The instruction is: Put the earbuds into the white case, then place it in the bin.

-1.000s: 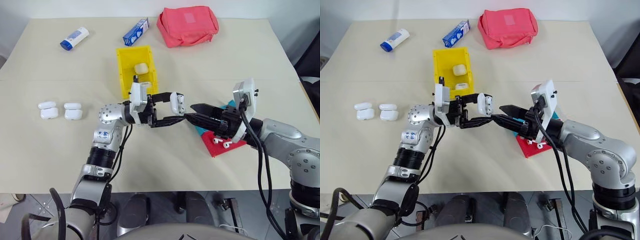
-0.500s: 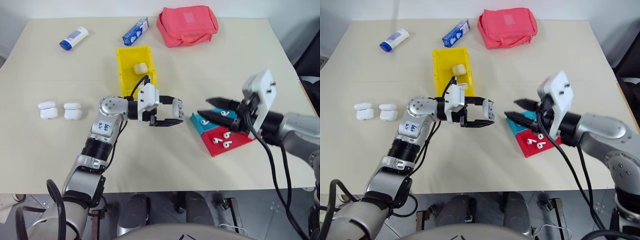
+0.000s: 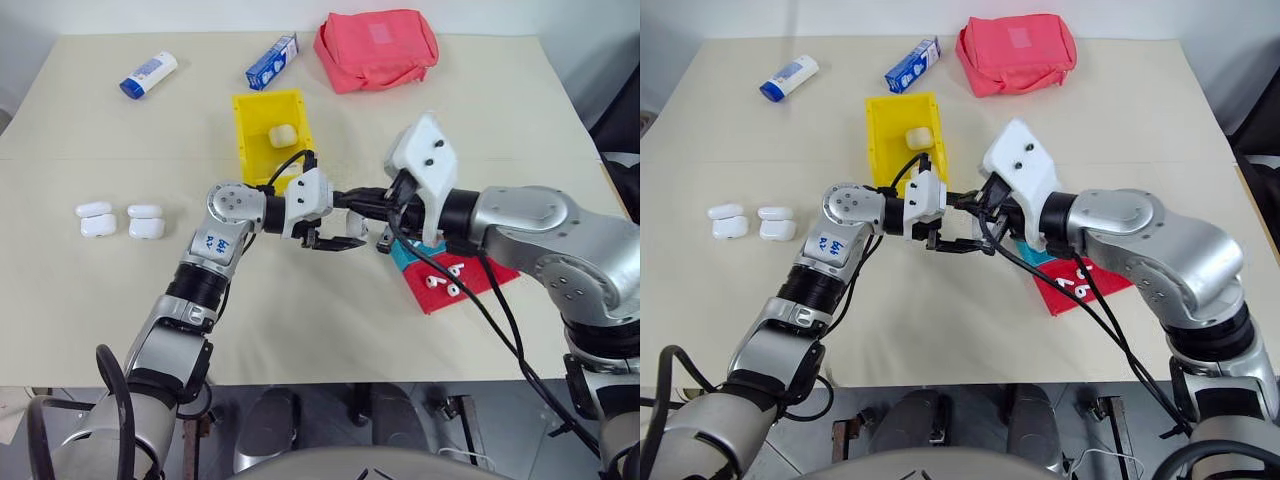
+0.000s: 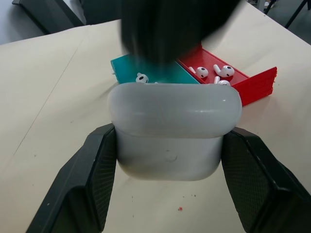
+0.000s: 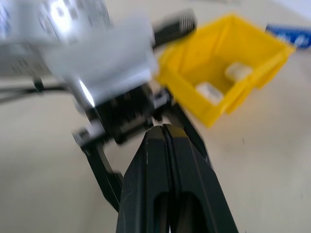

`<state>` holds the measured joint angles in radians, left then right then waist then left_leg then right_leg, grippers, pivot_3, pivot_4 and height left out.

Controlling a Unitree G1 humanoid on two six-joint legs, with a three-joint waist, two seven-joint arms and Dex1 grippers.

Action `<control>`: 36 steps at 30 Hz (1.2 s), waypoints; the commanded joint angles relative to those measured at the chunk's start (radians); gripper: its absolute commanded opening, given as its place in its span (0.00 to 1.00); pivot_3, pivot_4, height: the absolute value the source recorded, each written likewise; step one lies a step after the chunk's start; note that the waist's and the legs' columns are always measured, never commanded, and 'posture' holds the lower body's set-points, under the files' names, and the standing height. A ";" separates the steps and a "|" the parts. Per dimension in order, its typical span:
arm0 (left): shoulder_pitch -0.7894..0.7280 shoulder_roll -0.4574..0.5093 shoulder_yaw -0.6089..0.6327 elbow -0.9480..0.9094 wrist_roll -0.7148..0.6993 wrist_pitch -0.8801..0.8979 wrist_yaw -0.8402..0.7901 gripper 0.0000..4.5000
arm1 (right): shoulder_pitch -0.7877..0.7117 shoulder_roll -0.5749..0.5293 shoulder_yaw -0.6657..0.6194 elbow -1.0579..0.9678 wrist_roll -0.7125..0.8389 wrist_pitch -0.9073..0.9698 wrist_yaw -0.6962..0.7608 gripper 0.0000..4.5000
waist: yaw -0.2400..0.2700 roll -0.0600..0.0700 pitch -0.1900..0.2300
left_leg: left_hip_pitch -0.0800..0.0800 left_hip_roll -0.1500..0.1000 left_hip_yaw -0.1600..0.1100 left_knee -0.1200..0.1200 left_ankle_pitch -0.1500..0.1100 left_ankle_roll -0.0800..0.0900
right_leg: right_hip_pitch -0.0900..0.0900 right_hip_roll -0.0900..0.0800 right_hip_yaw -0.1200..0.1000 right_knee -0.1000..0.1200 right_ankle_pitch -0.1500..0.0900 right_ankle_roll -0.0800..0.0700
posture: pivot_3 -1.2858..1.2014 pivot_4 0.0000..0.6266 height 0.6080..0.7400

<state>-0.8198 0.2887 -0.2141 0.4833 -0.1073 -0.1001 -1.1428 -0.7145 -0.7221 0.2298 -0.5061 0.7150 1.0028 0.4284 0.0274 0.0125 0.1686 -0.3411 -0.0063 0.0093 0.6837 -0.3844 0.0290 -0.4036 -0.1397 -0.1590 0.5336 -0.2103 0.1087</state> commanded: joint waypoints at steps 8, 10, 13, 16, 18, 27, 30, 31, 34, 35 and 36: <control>-0.018 -0.004 0.096 -0.052 -0.098 0.018 0.017 0.62 | 0.109 -0.104 -0.151 -0.058 -0.059 0.041 0.054 0.01 | 0.001 -0.001 0.000 | 0.000 0.000 0.000 0.000 0.001 -0.001 | -0.001 0.000 0.000 0.001 0.000 0.000 | 0.52 0.24 1.00; -0.014 -0.006 0.116 -0.054 -0.114 0.030 0.032 0.62 | 0.152 -0.136 -0.239 -0.083 -0.032 0.049 0.068 0.01 | 0.002 -0.001 0.000 | -0.001 0.000 0.000 0.000 0.001 -0.001 | -0.001 0.000 0.000 0.000 0.000 0.000 | 0.52 0.24 1.00; -0.014 -0.025 0.150 -0.057 -0.146 0.047 0.067 0.62 | 0.218 -0.123 -0.390 -0.107 0.019 0.007 0.088 0.01 | 0.003 -0.002 0.000 | -0.001 0.000 0.000 0.000 0.001 -0.001 | -0.001 0.000 0.000 0.000 0.000 0.000 | 0.52 0.24 1.00; -0.029 -0.076 0.209 -0.057 -0.200 0.067 0.145 0.62 | 0.326 -0.097 -0.517 -0.097 0.075 -0.064 0.168 0.01 | 0.009 -0.003 0.001 | 0.000 0.000 0.000 0.000 0.001 -0.002 | 0.001 0.001 0.000 0.000 0.001 0.001 | 0.52 0.24 1.00; -0.037 -0.109 0.242 -0.054 -0.214 0.068 0.209 0.62 | 0.423 -0.085 -0.596 -0.092 0.146 -0.107 0.277 0.08 | 0.018 -0.004 0.001 | 0.003 0.001 -0.001 0.000 0.001 -0.002 | 0.005 0.002 0.000 -0.001 0.001 0.001 | 0.52 0.24 1.00; -0.086 -0.154 0.310 0.007 -0.084 0.130 0.679 0.62 | 0.463 -0.099 -0.615 0.099 0.070 -0.358 0.493 0.71 | 0.023 -0.005 0.002 | 0.005 0.001 0.001 0.000 0.000 -0.001 | 0.006 0.004 0.001 -0.002 0.002 0.002 | 0.52 0.24 1.00; -0.098 -0.130 0.312 0.021 -0.015 0.211 0.841 0.62 | 0.447 -0.099 -0.605 0.135 0.043 -0.392 0.496 0.93 | 0.024 -0.006 0.002 | 0.005 0.002 0.002 0.000 0.001 -0.002 | 0.006 0.004 0.001 -0.002 0.002 0.002 | 0.52 0.24 1.00; -0.100 -0.124 0.311 0.030 -0.001 0.233 0.875 0.62 | 0.446 -0.099 -0.601 0.140 0.037 -0.397 0.496 1.00 | 0.025 -0.006 0.002 | 0.005 0.002 0.002 0.000 0.001 -0.002 | 0.006 0.005 0.001 -0.002 0.002 0.002 | 0.52 0.24 1.00; -0.113 -0.102 0.293 0.074 0.043 0.280 0.938 0.62 | 0.437 -0.093 -0.586 0.155 0.025 -0.410 0.493 1.00 | 0.026 -0.006 0.002 | 0.005 0.002 0.002 0.000 0.001 -0.003 | 0.006 0.005 0.001 -0.002 0.002 0.002 | 0.52 0.24 1.00; -0.117 -0.097 0.287 0.088 0.052 0.287 0.947 0.62 | 0.434 -0.092 -0.580 0.157 0.021 -0.413 0.492 1.00 | 0.028 -0.006 0.003 | 0.005 0.002 0.002 0.000 0.001 -0.003 | 0.006 0.005 0.002 -0.002 0.002 0.002 | 0.52 0.24 1.00; -0.120 -0.096 0.284 0.093 0.057 0.292 0.954 0.62 | 0.434 -0.092 -0.579 0.158 0.021 -0.415 0.492 1.00 | 0.029 -0.006 0.003 | 0.005 0.002 0.002 0.000 0.001 -0.003 | 0.006 0.005 0.001 -0.002 0.002 0.002 | 0.52 0.24 1.00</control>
<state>-0.8990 0.1913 0.0775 0.5879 -0.0684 0.1913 -0.2087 -0.2689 -0.8112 -0.3397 -0.3413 0.7382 0.6097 0.9194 0.0562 0.0066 0.1713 -0.3358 -0.0045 0.0110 0.6834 -0.3832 0.0259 -0.3975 -0.1348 -0.1576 0.5314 -0.2079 0.1105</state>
